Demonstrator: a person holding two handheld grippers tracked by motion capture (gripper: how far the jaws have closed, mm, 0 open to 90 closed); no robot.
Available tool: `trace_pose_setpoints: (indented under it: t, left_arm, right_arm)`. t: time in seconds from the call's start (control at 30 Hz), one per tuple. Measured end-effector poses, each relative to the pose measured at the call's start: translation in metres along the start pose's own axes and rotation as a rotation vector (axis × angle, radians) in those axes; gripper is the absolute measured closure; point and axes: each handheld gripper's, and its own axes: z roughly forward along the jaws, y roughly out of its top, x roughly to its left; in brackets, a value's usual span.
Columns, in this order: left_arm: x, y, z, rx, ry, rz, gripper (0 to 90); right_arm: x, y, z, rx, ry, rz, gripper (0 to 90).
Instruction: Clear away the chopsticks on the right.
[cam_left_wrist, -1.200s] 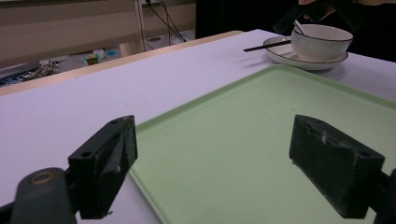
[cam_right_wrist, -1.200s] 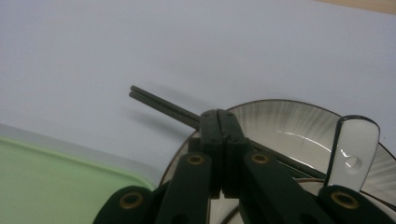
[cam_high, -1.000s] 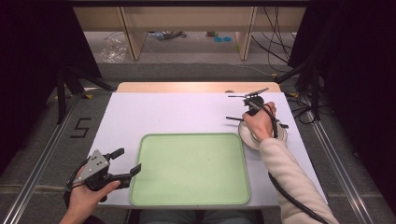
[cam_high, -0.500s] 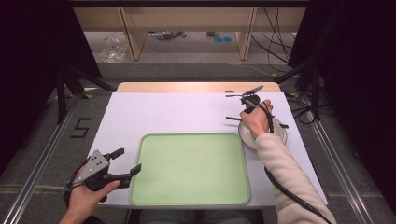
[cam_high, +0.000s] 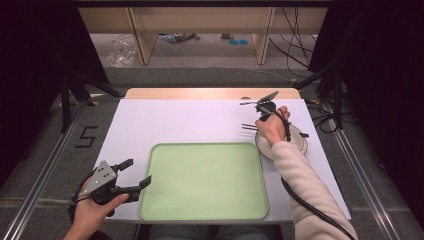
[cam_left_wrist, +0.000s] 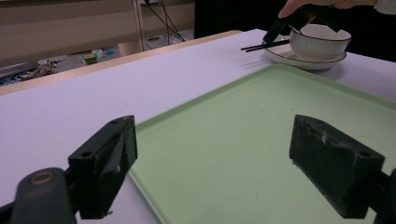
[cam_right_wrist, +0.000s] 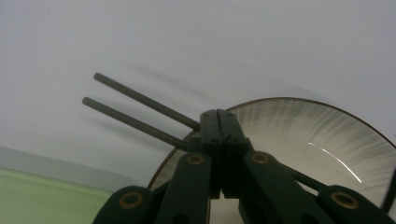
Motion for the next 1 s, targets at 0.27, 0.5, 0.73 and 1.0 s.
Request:
trace_pose_setpoints:
  t: [0.27,0.5,0.73,1.0]
  left_arm:
    - [0.000,0.000,0.000,0.000,-0.001,0.000,15.0]
    - [0.000,0.000,0.000,0.000,-0.004,0.003,15.1]
    - [0.000,0.000,0.000,-0.001,-0.001,0.004,15.1]
    - [0.000,0.000,0.000,-0.003,-0.001,0.002,15.1]
  right_arm:
    - [0.000,0.001,0.000,0.029,-0.010,0.019,90.0]
    - [0.003,0.002,-0.009,-0.015,-0.002,-0.040,88.7]
    - [0.008,0.015,-0.022,-0.104,0.016,-0.334,69.0]
    - [0.016,0.027,-0.018,-0.062,0.008,-0.754,54.7]
